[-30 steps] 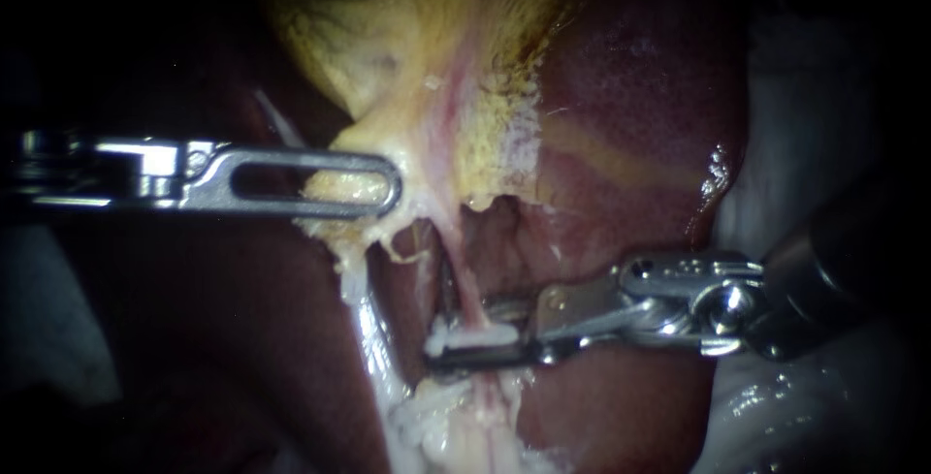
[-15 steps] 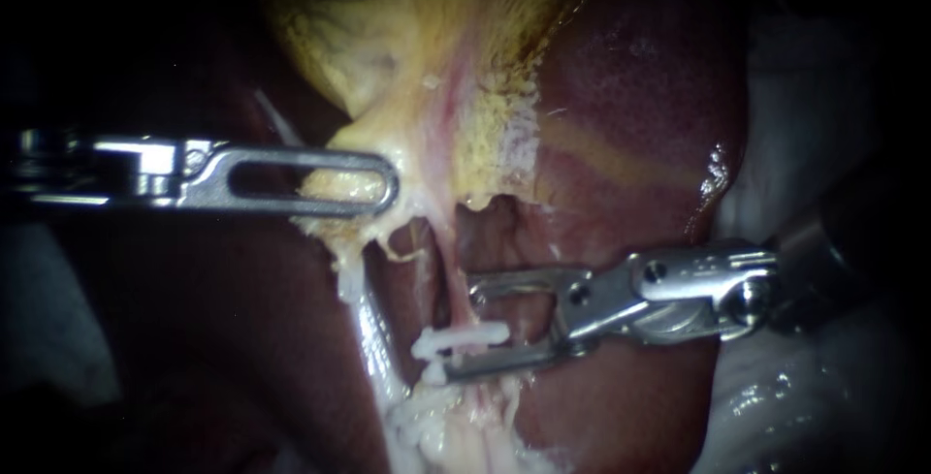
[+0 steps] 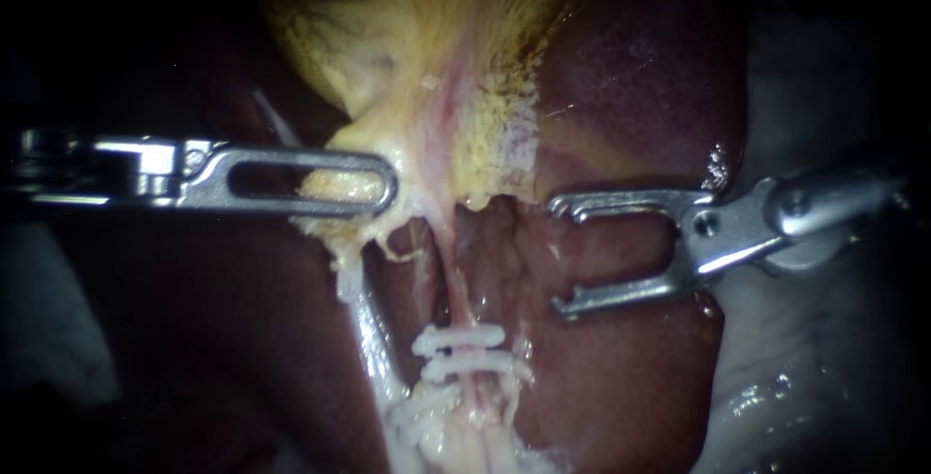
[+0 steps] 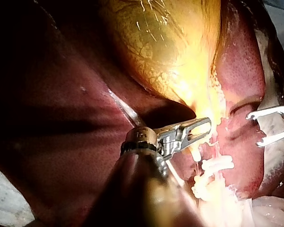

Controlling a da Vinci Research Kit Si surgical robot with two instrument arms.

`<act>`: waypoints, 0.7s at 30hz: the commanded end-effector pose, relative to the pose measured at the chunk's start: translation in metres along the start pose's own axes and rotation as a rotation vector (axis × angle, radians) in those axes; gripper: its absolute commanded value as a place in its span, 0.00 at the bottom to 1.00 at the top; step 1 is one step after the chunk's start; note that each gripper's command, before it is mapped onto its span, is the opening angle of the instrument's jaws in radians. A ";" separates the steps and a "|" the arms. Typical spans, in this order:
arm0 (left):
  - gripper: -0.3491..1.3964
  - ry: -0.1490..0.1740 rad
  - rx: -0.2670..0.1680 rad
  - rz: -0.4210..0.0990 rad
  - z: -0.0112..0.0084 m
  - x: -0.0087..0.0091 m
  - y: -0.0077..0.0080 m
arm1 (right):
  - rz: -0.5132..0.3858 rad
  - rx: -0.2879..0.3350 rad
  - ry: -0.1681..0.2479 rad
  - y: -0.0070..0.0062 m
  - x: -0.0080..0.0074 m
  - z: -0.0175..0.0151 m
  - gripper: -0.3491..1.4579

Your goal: Going back second clip right tube

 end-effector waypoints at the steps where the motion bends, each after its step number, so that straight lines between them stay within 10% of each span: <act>1: 0.00 -0.001 0.000 0.001 0.0002 0.0000 0.0002 | 0.001 0.000 -0.001 0.0000 0.0000 0.0000 0.47; 13: 0.00 0.021 -0.012 0.023 0.0073 0.0014 0.0052 | 0.002 -0.003 0.004 0.0002 -0.0003 -0.0001 0.47; 21: 0.00 0.032 -0.029 0.023 0.0085 0.0020 0.0073 | 0.002 -0.003 0.004 0.0003 -0.0004 -0.0004 0.47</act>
